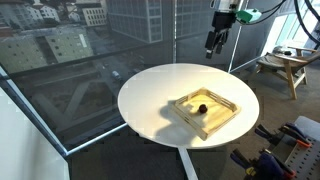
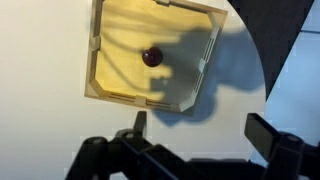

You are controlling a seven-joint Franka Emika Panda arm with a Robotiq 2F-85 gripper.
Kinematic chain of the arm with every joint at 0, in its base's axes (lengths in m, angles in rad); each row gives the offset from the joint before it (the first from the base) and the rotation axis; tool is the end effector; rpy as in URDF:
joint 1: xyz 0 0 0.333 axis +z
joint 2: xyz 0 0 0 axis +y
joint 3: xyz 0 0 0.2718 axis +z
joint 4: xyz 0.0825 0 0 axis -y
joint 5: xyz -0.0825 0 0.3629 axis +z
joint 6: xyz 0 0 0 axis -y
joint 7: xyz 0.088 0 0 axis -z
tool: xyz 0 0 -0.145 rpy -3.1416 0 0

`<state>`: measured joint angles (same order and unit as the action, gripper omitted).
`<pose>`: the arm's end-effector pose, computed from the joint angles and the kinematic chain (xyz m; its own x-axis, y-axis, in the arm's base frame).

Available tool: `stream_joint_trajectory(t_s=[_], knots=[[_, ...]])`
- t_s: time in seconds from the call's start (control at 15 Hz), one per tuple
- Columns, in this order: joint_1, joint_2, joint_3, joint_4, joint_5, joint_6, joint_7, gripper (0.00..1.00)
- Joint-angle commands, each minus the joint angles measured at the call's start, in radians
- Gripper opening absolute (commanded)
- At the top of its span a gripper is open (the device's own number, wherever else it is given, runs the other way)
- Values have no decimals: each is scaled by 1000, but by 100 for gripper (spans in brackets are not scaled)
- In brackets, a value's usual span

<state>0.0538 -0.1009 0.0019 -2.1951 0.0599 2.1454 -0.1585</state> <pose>0.5046 0.0326 0.3616 0.9819 0.1804 0.0579 0.1830 -0.9822 -0.0431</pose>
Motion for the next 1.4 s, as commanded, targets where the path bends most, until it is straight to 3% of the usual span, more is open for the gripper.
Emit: stream_joint_trajectory(t_s=[0.0, 0.6, 1.33], knots=[[-1, 54, 6, 41, 29, 20, -65, 100], [-5, 146, 29, 46, 14, 97, -142, 100], [-13, 240, 43, 42, 3, 204, -148, 100]])
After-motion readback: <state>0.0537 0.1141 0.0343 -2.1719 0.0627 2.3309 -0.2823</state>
